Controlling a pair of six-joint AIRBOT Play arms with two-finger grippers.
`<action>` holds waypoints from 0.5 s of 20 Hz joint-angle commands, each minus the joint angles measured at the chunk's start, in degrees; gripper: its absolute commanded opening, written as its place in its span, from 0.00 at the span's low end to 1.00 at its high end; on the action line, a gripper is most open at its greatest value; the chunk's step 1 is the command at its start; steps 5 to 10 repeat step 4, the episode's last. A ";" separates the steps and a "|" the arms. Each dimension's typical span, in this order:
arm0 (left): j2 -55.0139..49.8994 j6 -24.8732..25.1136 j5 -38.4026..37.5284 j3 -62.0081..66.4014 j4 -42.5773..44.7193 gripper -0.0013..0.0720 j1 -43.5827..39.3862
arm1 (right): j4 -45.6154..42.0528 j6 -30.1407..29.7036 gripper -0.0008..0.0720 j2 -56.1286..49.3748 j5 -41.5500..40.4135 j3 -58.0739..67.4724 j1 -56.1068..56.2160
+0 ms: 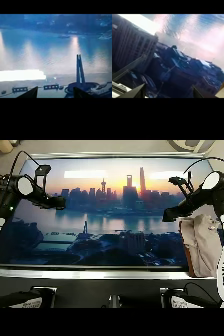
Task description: Fold the shirts.
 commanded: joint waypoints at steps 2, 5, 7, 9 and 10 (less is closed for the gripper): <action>0.04 -0.07 0.11 -0.04 0.00 0.79 0.07 | 0.00 0.00 0.84 -0.04 -0.02 -0.02 0.04; 0.04 -0.07 0.13 -0.04 0.00 0.79 0.07 | 0.00 0.00 0.84 -0.02 -0.02 -0.02 0.04; 0.04 -0.07 0.13 -0.04 0.00 0.79 0.07 | 0.00 0.00 0.84 -0.02 -0.02 -0.02 0.04; 0.04 -0.07 0.13 -0.04 0.00 0.79 0.07 | 0.00 0.00 0.84 -0.02 -0.02 -0.02 0.04; 0.04 -0.07 0.13 -0.04 0.00 0.79 0.07 | 0.00 0.00 0.84 -0.02 -0.02 -0.02 0.04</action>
